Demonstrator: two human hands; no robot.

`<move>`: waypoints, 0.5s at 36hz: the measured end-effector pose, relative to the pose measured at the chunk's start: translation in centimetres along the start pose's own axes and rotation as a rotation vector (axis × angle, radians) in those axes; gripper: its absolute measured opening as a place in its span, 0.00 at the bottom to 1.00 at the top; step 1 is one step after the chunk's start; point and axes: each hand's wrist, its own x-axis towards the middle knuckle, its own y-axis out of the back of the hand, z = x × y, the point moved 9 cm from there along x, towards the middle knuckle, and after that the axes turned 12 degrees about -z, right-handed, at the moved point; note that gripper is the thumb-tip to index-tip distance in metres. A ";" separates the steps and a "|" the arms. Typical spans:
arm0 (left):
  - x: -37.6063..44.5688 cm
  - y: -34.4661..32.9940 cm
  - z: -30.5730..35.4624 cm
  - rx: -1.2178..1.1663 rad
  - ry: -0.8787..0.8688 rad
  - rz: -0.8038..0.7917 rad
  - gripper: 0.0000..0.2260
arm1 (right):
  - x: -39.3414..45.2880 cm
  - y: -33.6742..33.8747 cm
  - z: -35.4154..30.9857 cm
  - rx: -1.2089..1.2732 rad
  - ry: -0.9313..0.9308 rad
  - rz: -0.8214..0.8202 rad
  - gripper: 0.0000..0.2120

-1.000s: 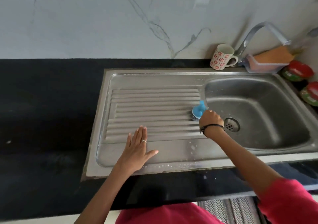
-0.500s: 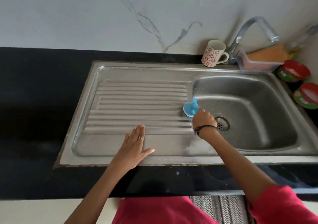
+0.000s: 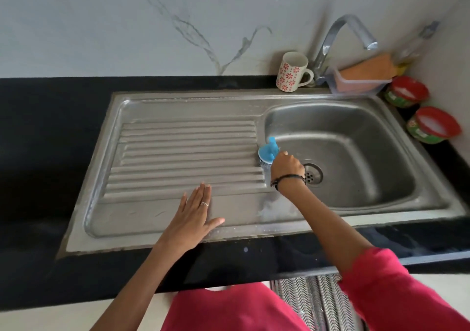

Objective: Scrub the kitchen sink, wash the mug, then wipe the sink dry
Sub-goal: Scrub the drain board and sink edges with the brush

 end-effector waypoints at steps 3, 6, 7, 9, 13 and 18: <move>-0.2 -0.1 -0.4 -0.019 -0.004 0.003 0.37 | -0.7 -0.5 1.3 -0.005 -0.009 -0.014 0.14; -0.3 -0.4 -1.0 -0.031 -0.006 0.000 0.37 | -3.1 -2.4 4.0 -0.020 -0.025 -0.041 0.13; -0.3 -0.6 -1.1 -0.033 -0.007 -0.004 0.37 | -4.0 -2.9 5.1 -0.018 -0.041 -0.049 0.13; -0.2 -0.8 -1.4 -0.028 -0.009 -0.009 0.36 | -5.6 -3.4 7.4 -0.023 -0.084 -0.057 0.12; 0.1 -0.9 -1.2 -0.022 -0.021 -0.025 0.36 | -7.8 -2.8 10.5 -0.082 -0.169 -0.028 0.11; 0.5 -0.3 -0.7 -0.035 -0.046 -0.015 0.36 | -9.7 -3.9 8.1 -0.096 -0.162 -0.054 0.11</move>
